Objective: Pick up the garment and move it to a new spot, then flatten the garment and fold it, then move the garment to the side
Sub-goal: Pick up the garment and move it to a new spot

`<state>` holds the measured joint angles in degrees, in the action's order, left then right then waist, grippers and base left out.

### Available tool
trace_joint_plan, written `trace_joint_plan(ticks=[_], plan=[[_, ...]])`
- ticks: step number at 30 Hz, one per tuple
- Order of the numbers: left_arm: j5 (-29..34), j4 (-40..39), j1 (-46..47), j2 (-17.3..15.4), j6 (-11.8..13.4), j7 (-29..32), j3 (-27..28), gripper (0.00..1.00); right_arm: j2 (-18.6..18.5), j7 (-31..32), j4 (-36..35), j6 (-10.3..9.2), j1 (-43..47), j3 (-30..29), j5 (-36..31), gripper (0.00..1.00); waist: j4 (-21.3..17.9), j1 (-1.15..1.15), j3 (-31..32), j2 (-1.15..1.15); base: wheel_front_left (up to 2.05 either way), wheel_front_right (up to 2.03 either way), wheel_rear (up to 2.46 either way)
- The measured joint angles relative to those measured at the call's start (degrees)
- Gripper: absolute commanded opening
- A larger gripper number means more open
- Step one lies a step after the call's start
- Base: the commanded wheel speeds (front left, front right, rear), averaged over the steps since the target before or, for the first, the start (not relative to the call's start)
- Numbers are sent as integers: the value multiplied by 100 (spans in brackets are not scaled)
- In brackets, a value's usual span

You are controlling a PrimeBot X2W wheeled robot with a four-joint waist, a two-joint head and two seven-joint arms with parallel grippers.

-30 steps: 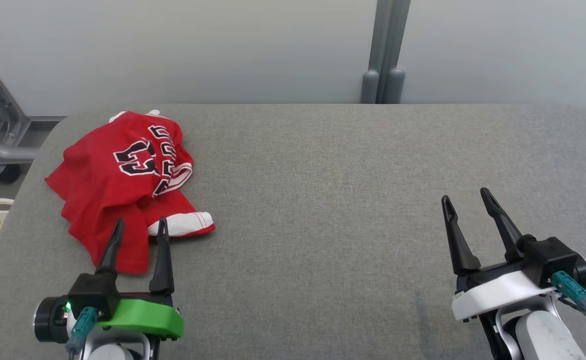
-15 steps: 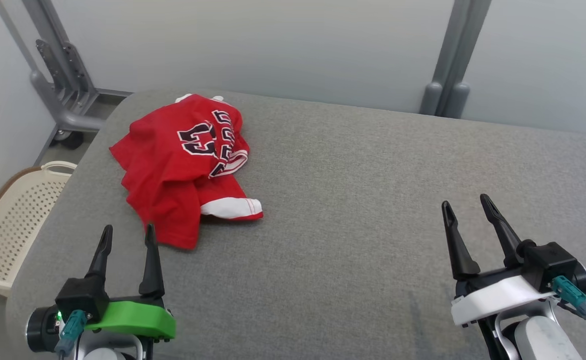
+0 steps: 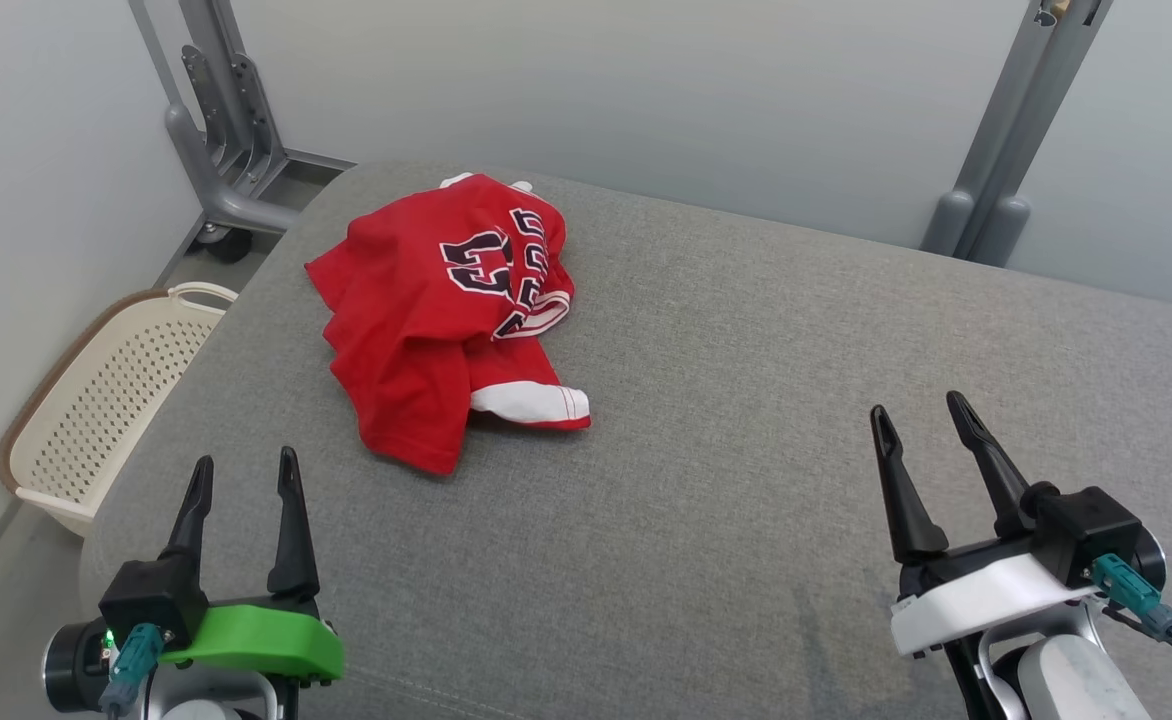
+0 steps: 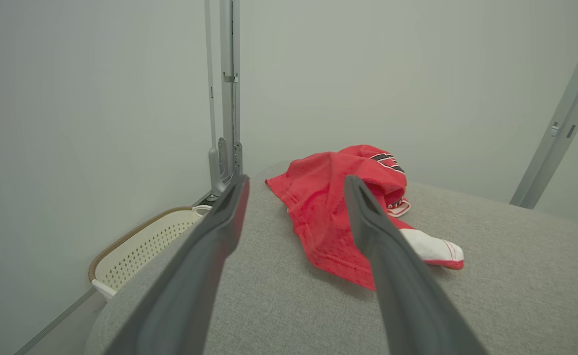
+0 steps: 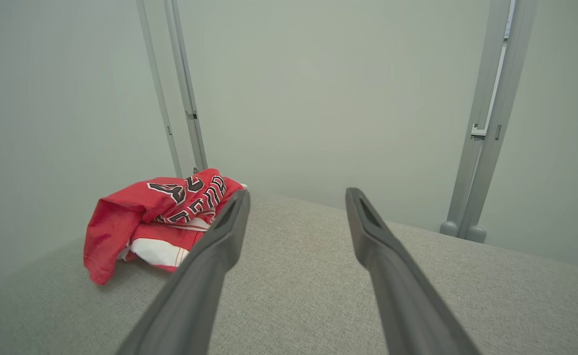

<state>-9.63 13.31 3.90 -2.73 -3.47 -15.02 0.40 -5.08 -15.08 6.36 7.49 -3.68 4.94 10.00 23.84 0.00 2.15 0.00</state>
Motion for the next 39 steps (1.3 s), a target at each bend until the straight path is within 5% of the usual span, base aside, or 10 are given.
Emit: trace_joint_plan(ticks=[15, 39], plan=[[-548, 388, 620, -230, -258, 291, 12, 100, -12, 0, 41, 0, -44, 155, 43, 100, -266, 0, -117, 0, 0, 0, 0], [-3008, 1879, 3303, -1780, -392, 3159, -572, 100, 63, -2, -27, 0, -758, 212, -14, 100, -1475, 0, -1135, 0, 0, 0, 0]])
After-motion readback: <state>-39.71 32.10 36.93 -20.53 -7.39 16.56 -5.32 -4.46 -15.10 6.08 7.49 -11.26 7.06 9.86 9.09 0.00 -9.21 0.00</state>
